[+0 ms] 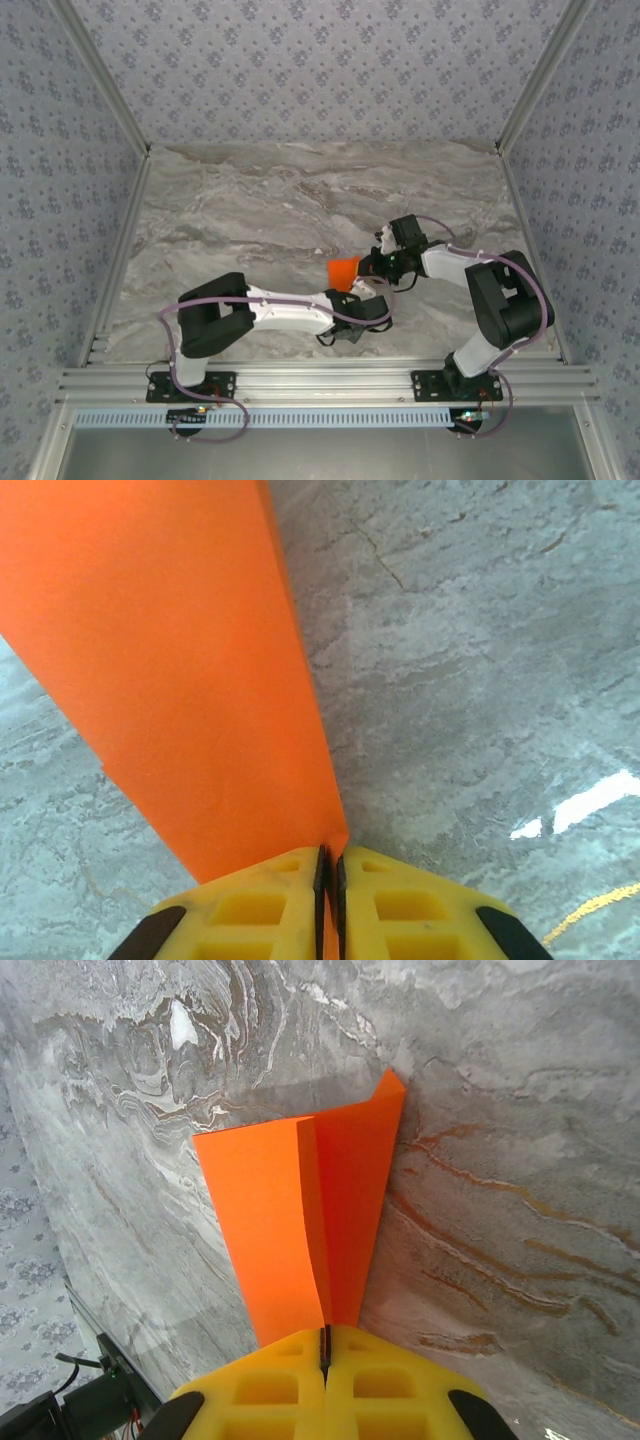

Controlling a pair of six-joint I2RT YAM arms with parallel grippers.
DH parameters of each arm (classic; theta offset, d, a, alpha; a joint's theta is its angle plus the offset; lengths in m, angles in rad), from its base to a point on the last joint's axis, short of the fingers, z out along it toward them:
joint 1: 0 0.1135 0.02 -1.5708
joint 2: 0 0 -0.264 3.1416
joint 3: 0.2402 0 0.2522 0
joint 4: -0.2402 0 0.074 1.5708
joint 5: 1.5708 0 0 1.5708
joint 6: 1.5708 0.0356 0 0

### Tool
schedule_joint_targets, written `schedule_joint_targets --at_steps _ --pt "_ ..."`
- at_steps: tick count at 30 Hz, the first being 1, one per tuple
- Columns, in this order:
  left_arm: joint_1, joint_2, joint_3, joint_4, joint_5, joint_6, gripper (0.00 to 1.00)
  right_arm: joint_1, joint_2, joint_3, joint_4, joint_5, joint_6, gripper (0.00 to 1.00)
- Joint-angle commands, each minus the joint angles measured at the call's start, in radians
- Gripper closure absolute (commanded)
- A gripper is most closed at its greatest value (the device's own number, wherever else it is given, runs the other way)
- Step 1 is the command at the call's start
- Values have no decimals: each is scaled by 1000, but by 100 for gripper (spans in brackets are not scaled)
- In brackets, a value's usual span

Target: Fold a paper plane with a square sheet of paper (fold left side to right side)

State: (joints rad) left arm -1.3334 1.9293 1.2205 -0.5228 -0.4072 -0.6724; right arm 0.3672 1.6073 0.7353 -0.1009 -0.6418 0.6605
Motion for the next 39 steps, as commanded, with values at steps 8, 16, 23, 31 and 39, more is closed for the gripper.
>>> schedule_joint_targets --at_steps 8,16,23,31,39 --pt "59 -109 -74 74 106 3 90 -29 -176 34 -95 79 -103 61" --pt "127 -205 -183 259 251 -14 90 -143 -400 -76 -134 99 -169 30" --pt "221 -312 -412 631 460 -94 89 -131 -440 -204 -45 48 -163 27" --pt "310 -333 -594 976 618 -187 91 -53 -403 -269 80 38 -129 25" --pt "359 -290 -698 1238 703 -288 93 35 -304 -292 269 37 -54 29"
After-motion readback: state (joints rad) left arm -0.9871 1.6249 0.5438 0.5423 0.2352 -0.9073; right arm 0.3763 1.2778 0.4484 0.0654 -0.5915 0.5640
